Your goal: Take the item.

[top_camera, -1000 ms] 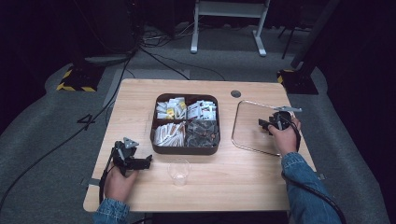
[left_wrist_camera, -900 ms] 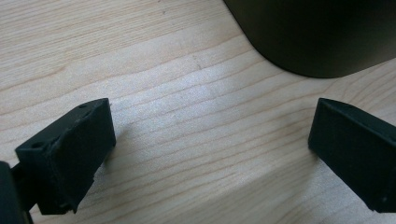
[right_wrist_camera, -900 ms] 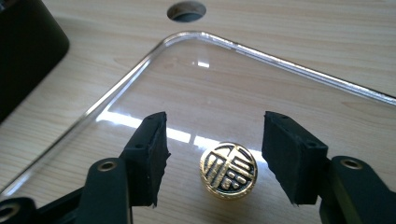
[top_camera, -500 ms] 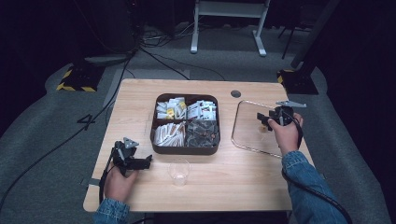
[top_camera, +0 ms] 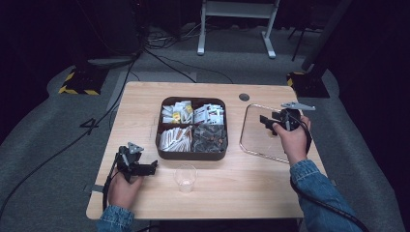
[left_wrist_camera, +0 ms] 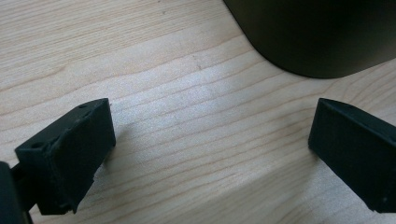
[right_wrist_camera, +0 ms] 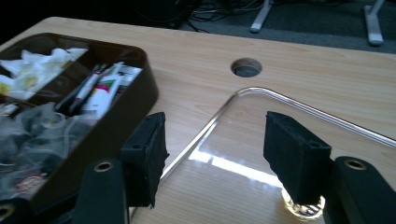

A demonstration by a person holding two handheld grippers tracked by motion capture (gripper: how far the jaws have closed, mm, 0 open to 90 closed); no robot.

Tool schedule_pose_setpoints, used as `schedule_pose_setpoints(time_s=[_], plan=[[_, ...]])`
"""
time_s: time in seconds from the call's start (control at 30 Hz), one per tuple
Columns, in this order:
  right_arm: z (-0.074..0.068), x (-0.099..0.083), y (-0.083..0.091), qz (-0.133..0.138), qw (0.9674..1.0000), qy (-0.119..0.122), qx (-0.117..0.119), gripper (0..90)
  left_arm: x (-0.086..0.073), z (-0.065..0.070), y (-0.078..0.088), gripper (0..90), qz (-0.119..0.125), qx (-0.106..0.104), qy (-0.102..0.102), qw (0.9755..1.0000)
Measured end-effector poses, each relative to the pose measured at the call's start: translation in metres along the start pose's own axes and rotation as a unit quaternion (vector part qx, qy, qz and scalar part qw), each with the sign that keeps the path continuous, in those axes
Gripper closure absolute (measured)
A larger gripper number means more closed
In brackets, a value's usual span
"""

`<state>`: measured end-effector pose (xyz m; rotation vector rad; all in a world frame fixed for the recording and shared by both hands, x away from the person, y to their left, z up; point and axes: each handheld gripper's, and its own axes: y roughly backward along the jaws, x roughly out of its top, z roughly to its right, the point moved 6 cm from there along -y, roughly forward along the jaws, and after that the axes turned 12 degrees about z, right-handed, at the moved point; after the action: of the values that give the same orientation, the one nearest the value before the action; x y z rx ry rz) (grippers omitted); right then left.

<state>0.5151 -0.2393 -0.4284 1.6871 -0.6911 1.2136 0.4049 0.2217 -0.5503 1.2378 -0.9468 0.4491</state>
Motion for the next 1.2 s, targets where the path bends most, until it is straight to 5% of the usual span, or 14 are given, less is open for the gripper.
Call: schedule_pose_setpoints(time_s=[0.43,0.83,1.2], plan=[[-0.059,0.017,-0.001,-0.009,0.9977,0.029,0.060,43.6,0.000,0.000,0.000,0.9,0.000,0.001,-0.001,1.0000],[-0.121,0.008,-0.025,-0.042,0.9873,0.064,0.139,51.5,0.000,-0.001,0.000,0.9,-0.001,0.000,-0.003,1.0000],[-0.141,-0.011,-0.057,-0.071,0.9821,0.070,0.160,51.1,0.000,-0.001,0.000,0.9,-0.001,0.000,-0.003,1.0000]])
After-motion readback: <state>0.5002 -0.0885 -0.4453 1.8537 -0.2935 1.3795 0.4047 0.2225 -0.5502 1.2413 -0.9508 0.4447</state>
